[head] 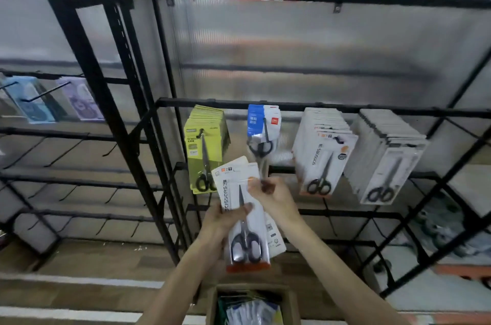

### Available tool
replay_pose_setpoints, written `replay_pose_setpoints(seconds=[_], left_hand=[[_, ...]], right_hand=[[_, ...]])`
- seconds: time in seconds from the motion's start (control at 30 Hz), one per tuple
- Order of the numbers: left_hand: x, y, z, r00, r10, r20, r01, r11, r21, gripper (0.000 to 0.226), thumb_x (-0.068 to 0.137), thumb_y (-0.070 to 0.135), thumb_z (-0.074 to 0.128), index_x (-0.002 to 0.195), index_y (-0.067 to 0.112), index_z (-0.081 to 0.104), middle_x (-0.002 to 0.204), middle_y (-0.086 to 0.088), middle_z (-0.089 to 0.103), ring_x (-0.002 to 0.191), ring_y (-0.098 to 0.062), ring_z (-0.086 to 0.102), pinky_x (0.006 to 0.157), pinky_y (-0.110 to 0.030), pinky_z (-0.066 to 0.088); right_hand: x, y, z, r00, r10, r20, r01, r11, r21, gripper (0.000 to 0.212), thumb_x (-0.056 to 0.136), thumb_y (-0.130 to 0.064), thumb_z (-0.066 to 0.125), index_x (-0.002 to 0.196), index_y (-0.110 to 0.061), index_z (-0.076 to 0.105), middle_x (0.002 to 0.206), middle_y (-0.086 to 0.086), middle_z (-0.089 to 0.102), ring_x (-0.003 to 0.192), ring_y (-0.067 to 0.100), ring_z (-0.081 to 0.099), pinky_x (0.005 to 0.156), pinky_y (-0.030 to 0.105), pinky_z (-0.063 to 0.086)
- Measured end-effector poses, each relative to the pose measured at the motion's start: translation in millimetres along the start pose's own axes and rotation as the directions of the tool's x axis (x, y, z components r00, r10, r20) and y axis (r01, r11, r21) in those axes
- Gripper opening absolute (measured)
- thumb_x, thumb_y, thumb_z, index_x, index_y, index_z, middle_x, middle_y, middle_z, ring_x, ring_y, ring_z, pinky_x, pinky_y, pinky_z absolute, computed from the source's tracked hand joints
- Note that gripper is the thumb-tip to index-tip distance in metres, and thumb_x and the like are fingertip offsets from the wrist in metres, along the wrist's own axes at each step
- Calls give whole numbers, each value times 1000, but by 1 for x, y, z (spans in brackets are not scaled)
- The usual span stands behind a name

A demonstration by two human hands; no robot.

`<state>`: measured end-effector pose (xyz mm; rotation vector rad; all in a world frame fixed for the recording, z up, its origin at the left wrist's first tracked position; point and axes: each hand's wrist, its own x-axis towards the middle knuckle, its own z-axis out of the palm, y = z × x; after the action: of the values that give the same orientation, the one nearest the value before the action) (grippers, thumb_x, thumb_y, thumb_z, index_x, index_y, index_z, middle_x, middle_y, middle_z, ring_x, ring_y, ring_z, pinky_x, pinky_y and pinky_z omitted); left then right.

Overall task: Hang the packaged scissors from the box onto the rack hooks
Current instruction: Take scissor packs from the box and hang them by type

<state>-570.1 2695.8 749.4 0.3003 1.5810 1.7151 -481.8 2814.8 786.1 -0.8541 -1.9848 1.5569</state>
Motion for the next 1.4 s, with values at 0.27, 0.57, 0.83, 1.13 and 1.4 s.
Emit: replay_pose_setpoints(seconds=[0.27,0.57,0.83,1.13,1.4], left_hand=[[-16,-23,66,985,9,171,-16,999,40,45,78,28,85,115,8,70,107,-10,78,101,-31,74,95,-53,57],[-29,-26,107,996,2,91,-13,993,119,18,91,19,75,106,8,73,99,-6,79,98,-29,74,92,-51,58],[-37,-32,91,1000,24,14,-25,990,135,14,94,16,70,106,9,72,94,-2,80,87,-22,76,72,-39,59],[-39,-23,69,999,33,15,-35,987,154,8,93,15,71,101,11,72,88,0,80,84,-22,76,71,-38,60],[-32,-9,56,995,61,77,-74,983,170,17,92,17,72,107,9,70,96,-5,80,86,-24,77,74,-40,61]], right_hand=[[-33,21,-84,968,88,-235,-96,995,-24,14,90,-18,72,91,-15,58,83,-3,60,78,11,57,62,17,40],[-60,22,-176,892,137,-431,-99,989,109,21,89,-21,72,100,-8,60,100,12,66,90,21,63,72,31,45],[-69,29,-177,897,131,-423,-90,989,117,29,91,-22,68,105,1,57,91,8,60,80,15,54,67,26,41],[-47,5,-159,919,7,-393,-6,1000,4,10,100,-23,57,107,-16,57,92,-2,60,79,11,55,65,22,38],[-6,-24,-157,904,36,-427,-22,999,39,16,97,-22,64,108,-11,60,111,14,68,103,29,64,89,39,52]])
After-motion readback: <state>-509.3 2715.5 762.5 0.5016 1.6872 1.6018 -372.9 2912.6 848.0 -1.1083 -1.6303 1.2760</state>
